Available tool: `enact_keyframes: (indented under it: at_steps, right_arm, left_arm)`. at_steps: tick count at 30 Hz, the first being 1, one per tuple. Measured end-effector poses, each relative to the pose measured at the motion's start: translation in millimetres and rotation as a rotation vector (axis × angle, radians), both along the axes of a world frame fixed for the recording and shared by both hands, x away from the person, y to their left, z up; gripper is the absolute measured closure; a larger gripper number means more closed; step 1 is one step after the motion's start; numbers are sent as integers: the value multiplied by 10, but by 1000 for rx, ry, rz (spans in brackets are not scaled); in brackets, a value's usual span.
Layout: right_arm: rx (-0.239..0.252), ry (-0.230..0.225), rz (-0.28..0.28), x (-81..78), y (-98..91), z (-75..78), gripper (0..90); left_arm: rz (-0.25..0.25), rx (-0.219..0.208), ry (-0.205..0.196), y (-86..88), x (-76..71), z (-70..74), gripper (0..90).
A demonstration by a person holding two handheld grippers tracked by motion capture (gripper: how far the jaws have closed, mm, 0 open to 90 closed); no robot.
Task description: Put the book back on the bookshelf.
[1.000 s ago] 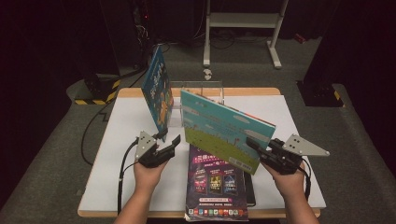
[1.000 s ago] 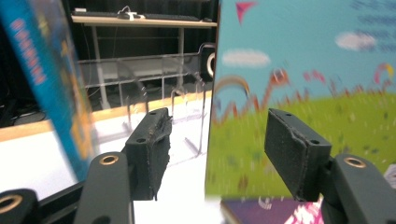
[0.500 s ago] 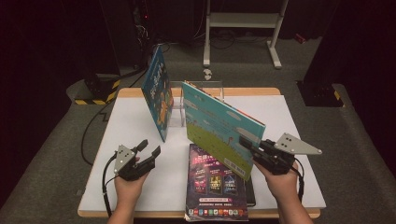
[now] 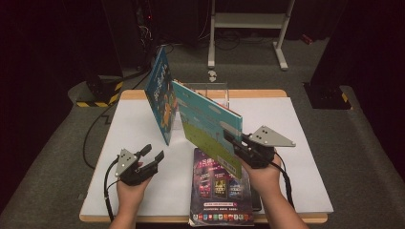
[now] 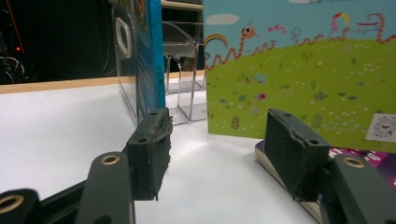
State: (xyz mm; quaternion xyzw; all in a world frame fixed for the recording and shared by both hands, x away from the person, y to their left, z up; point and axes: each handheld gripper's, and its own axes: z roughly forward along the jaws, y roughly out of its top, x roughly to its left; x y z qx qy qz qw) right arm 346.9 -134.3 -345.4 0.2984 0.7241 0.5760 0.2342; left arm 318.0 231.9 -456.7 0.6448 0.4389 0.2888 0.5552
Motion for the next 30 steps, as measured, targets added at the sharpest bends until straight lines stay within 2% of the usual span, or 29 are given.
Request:
enact_keyframes:
  at_steps: [8, 14, 16, 23, 30]
  right_arm:
    - [-28, 4, -24, 76, 211, 31, 805]
    - [-52, -4, -29, 93, 330, 41, 804]
    - [-54, -2, -31, 85, 344, 44, 803]
    - [-43, 4, -41, 74, 341, 31, 802]
    - [-43, 0, -46, 48, 363, 22, 801]
  left_arm:
    - [-5, -9, 0, -7, -9, 27, 414]
    - [-29, 4, -3, -109, 15, 91, 433]
    - [-28, 21, -1, -168, 41, 135, 443]
    - [-53, 26, -20, -451, 233, 365, 466]
    - [-75, -3, -31, -699, 449, 536, 491]
